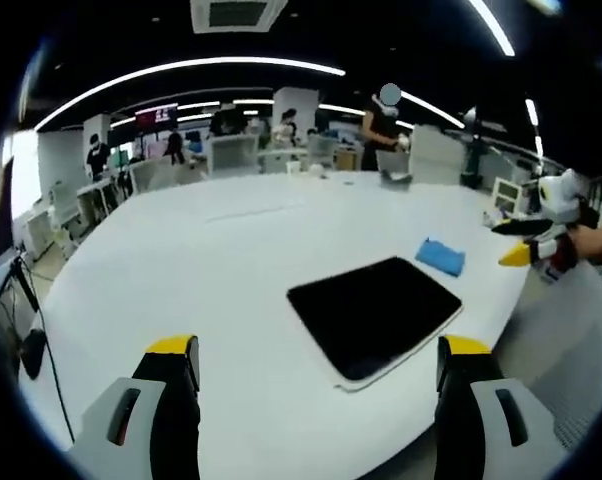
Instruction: Wipe the mirror surface with the cleaning cloth until all visible marks leave the cleaned area.
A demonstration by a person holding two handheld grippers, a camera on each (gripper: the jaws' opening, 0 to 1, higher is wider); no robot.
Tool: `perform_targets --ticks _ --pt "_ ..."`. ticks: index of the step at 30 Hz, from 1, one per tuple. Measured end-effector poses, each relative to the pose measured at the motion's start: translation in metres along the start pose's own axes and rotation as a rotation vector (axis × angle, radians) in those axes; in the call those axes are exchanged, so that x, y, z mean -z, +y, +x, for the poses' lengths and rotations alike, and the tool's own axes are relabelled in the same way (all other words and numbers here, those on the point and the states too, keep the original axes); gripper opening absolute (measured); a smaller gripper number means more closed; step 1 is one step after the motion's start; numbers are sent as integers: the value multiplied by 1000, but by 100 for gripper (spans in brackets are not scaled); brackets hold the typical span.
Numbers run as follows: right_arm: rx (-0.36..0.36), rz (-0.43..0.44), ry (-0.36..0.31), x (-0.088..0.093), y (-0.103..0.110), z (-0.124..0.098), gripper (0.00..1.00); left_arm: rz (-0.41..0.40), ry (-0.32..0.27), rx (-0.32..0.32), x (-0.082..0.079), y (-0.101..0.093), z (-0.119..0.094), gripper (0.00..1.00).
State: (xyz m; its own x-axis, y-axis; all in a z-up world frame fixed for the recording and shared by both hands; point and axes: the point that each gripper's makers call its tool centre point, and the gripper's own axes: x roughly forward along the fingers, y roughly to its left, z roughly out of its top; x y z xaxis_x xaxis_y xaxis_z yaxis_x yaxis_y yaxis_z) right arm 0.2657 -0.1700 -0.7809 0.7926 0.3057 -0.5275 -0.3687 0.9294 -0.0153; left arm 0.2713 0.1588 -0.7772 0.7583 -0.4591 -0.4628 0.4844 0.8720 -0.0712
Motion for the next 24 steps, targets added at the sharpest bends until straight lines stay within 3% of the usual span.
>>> perform_targets --ticks 3,6,11,18,20,24 --pt "-3 -2 9 3 1 1 100 77 59 -18 12 2 2 99" --pt "-6 0 15 4 1 3 100 84 30 -23 6 3 1 99" --pt "-8 -2 14 4 2 2 100 88 33 -19 6 2 1 99" --pt "-12 -20 6 1 2 1 100 44 23 11 -7 -3 -3 99" --pt "-9 -18 4 2 2 0 100 30 -4 11 -12 -3 -2 99" --pt "1 1 2 0 -3 1 100 69 36 -16 0 -2 3 99"
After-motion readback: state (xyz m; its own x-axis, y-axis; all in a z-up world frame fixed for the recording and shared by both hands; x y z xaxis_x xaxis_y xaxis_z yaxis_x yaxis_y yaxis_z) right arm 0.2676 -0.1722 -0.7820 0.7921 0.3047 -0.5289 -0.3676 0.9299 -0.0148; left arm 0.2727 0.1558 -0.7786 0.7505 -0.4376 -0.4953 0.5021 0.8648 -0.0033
